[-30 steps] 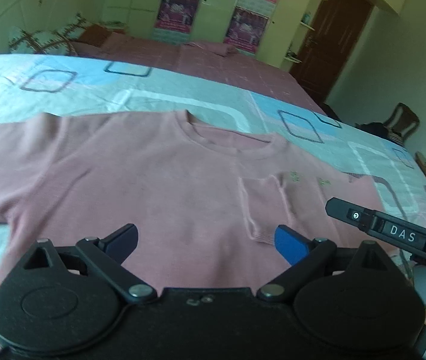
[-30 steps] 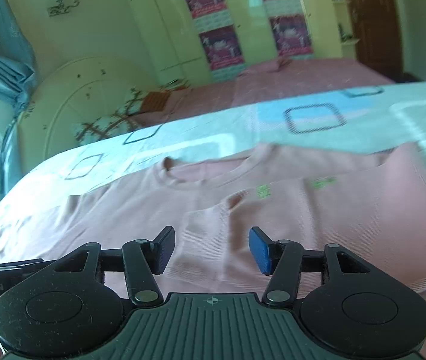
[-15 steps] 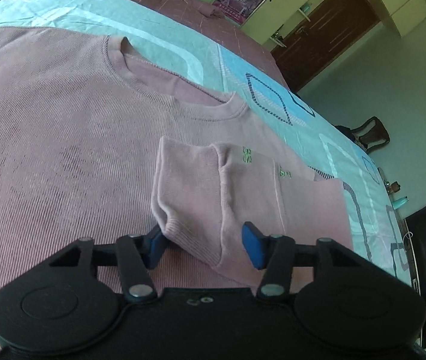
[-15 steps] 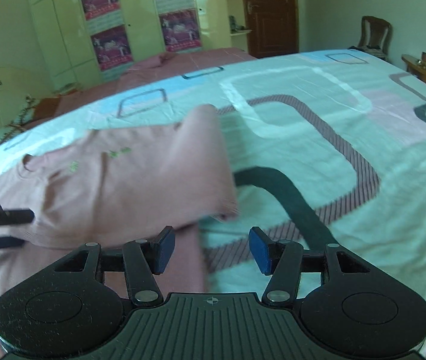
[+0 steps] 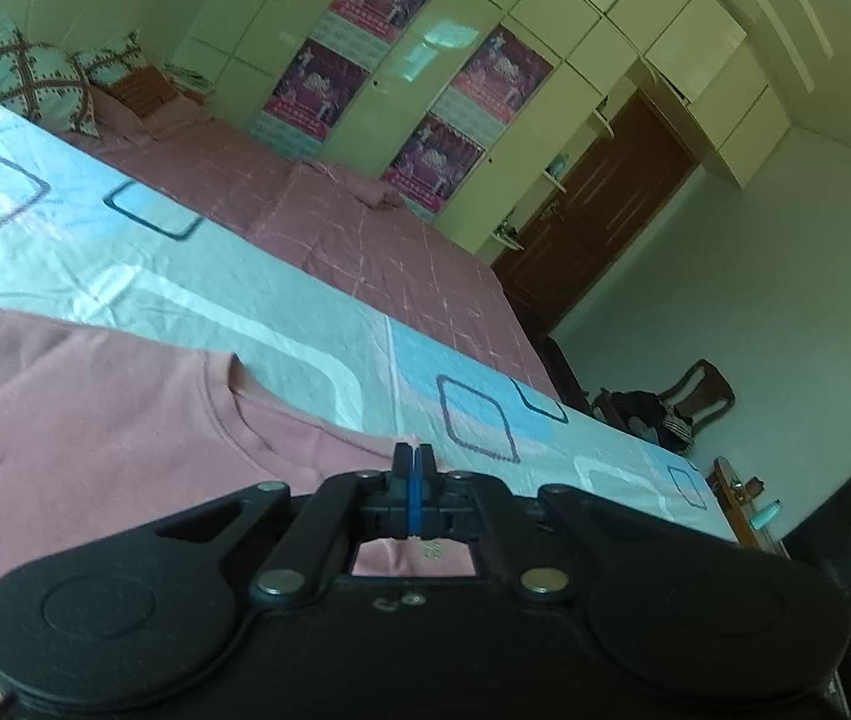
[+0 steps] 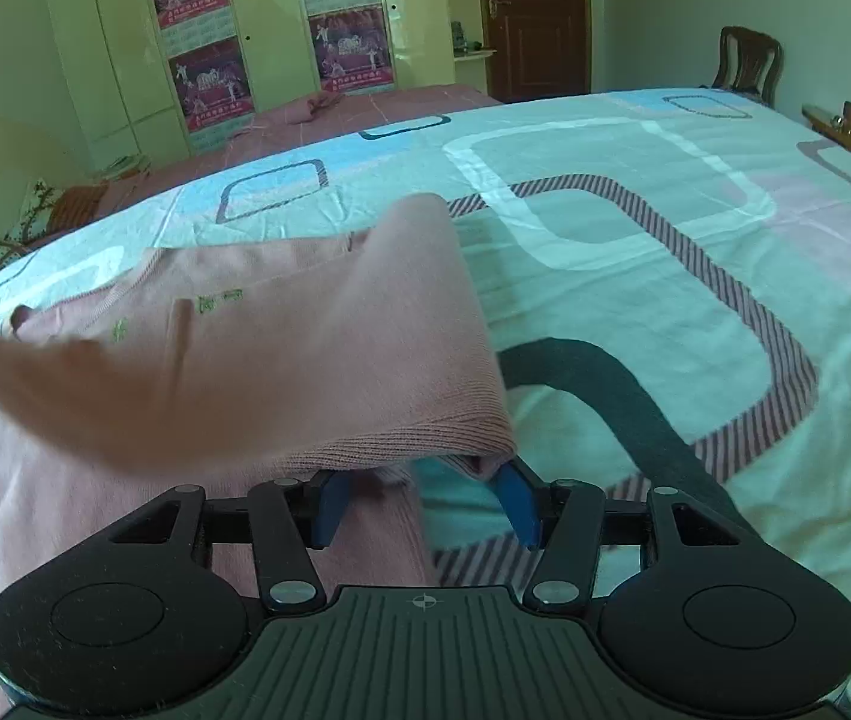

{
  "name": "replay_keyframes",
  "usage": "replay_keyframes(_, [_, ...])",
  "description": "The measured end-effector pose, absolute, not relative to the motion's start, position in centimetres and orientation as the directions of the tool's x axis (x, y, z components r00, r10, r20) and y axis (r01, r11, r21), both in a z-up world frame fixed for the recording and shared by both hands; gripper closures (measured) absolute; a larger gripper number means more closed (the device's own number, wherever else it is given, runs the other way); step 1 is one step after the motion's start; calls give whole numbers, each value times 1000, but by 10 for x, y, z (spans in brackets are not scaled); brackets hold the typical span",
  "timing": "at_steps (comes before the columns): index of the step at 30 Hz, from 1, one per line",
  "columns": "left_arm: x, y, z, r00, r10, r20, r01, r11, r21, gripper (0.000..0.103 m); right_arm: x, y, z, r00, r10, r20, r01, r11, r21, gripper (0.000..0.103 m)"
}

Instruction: Fold small clothes

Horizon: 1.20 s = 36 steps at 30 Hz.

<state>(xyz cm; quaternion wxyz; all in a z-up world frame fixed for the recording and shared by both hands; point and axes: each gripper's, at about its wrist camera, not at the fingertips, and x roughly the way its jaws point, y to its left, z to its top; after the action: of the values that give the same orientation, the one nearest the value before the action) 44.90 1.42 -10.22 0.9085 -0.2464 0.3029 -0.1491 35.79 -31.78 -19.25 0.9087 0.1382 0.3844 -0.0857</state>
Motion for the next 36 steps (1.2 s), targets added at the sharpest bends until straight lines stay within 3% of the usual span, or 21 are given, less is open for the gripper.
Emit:
replay_keyframes(4, [456, 25, -130, 666, -447, -597, 72, 835, -546, 103, 366, -316, -194, 690, -41, -723, 263, 944, 197, 49])
replay_keyframes(5, [454, 22, -138, 638, -460, -617, 65, 831, -553, 84, 365, -317, -194, 692, -39, -721, 261, 944, 200, 49])
replay_keyframes(6, [453, 19, -144, 620, -471, -627, 62, 827, -559, 72, 364, -317, -194, 693, -37, -720, 259, 945, 201, 49])
replay_keyframes(8, [447, 11, -158, 602, -474, -642, 27, 816, -577, 17, 362, -317, -194, 692, -36, -721, 257, 946, 199, 49])
replay_keyframes(9, [444, 6, -163, 603, -477, -640, 15, 809, -588, 9, 361, -317, -194, 691, -34, -722, 255, 946, 199, 49])
replay_keyframes(12, [445, -7, -178, 566, -501, -655, 18, 801, -598, 16, 358, -318, -192, 691, -33, -722, 254, 947, 199, 49])
replay_keyframes(14, [449, -11, -191, 519, -538, -665, -14, 772, -635, 33, 355, -319, -192, 691, -37, -722, 255, 947, 195, 49])
replay_keyframes(18, [452, -17, -217, 489, -569, -661, -75, 728, -682, 48, 350, -320, -193, 693, -43, -720, 259, 946, 193, 49])
replay_keyframes(20, [456, -18, -221, 513, -553, -656, -90, 726, -682, 79, 349, -320, -194, 694, -46, -718, 261, 946, 191, 49])
replay_keyframes(22, [462, -18, -225, 524, -541, -657, -108, 724, -682, 97, 350, -320, -194, 696, -50, -717, 262, 946, 188, 49])
replay_keyframes(25, [463, -17, -219, 569, -508, -647, -101, 737, -668, 97, 352, -319, -194, 697, -55, -715, 265, 946, 185, 49])
replay_keyframes(32, [452, 11, -156, 714, -461, -528, 6, 757, -653, 97, 357, -321, -194, 701, -55, -711, 272, 942, 196, 49])
replay_keyframes(35, [449, 32, -145, 749, -406, -524, 6, 794, -607, 97, 361, -318, -192, 707, -45, -705, 268, 941, 208, 50])
replay_keyframes(36, [446, 39, -145, 756, -379, -534, -4, 813, -583, 97, 362, -315, -191, 712, -44, -701, 259, 944, 203, 74])
